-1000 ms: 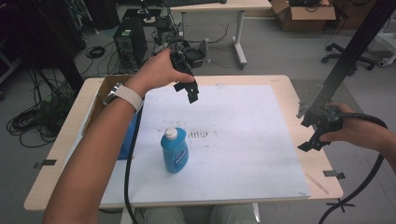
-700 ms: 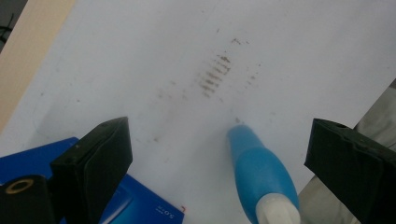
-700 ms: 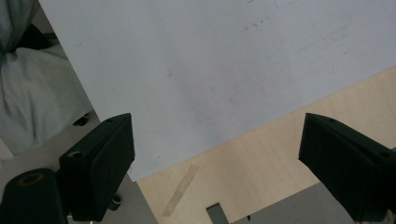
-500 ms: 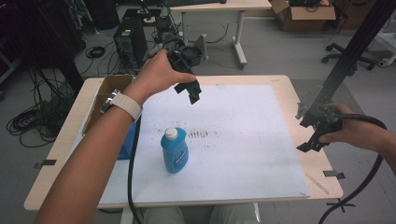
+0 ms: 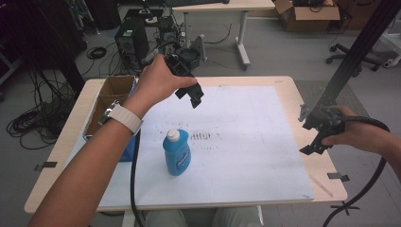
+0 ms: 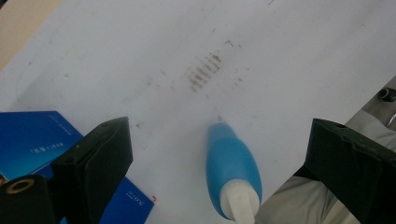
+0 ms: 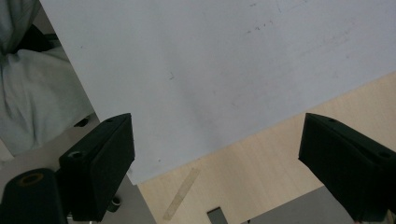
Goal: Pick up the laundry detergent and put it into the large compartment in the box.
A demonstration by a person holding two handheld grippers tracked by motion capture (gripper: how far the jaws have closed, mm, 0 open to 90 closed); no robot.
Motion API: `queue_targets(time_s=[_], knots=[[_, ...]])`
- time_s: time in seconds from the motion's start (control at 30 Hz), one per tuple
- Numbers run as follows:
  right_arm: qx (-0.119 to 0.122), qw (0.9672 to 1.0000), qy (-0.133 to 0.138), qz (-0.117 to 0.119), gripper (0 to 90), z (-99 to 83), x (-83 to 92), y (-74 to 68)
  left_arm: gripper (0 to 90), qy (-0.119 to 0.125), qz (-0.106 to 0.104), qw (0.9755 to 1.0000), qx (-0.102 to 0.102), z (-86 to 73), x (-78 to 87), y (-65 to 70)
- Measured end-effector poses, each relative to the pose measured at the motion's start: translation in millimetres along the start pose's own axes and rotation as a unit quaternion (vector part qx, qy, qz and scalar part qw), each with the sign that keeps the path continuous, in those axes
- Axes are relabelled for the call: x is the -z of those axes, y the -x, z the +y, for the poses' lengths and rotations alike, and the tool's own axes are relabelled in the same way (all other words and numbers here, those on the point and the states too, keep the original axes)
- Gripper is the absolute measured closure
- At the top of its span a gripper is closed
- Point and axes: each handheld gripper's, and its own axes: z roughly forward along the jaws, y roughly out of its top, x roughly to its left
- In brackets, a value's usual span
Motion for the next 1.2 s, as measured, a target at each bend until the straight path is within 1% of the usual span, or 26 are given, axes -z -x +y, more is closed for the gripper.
queue_targets(time_s=[0.03,0.13,0.23,0.37,0.47,0.53,0.6,0.73,0.87,1.03,1.2], knots=[[0.001,1.0,0.0,0.001,10.5,-0.1,-0.7,-0.2,7.7,0.001,0.002,1.0,0.003,-2.0,-0.1,1.1],[0.001,1.0,0.0,0.001,10.5,-0.2,-1.0,-0.3,7.7,0.005,-0.009,0.9999,0.011,-5.6,-0.8,3.1],[0.002,1.0,0.0,0.0,10.5,0.2,-0.6,-0.4,7.7,0.003,0.002,0.9999,0.015,-8.6,-1.4,5.6],[0.002,1.0,0.0,0.001,10.5,0.5,-0.7,-1.0,7.7,0.006,0.003,0.9995,0.031,-12.6,-3.0,7.3],[0.003,1.0,0.0,0.001,10.5,0.3,-0.8,-1.6,7.7,0.004,0.009,0.9992,0.038,-16.2,-4.0,8.7],[0.003,1.0,0.0,0.0,10.5,0.3,-0.7,-2.1,7.7,0.005,0.014,0.9988,0.047,-18.9,-4.9,9.7],[0.004,1.0,-0.001,0.0,10.5,0.6,-0.7,-2.7,7.7,0.005,0.015,0.9983,0.057,-21.7,-5.4,9.8],[0.006,1.0,0.001,0.0,10.5,1.8,-0.5,-3.9,7.7,0.005,0.015,0.9975,0.069,-27.6,-6.1,11.0],[0.008,1.0,0.001,0.0,10.5,3.4,-0.7,-4.7,7.7,0.0,0.018,0.9971,0.074,-32.3,-8.0,13.3],[0.011,0.9999,0.003,0.0,10.5,4.8,-1.3,-5.8,7.7,-0.01,0.012,0.9961,0.086,-38.1,-14.4,14.2],[0.012,0.9999,0.003,0.0,10.5,4.2,-1.7,-6.6,7.7,-0.018,0.007,0.9959,0.088,-42.4,-18.5,15.2]])
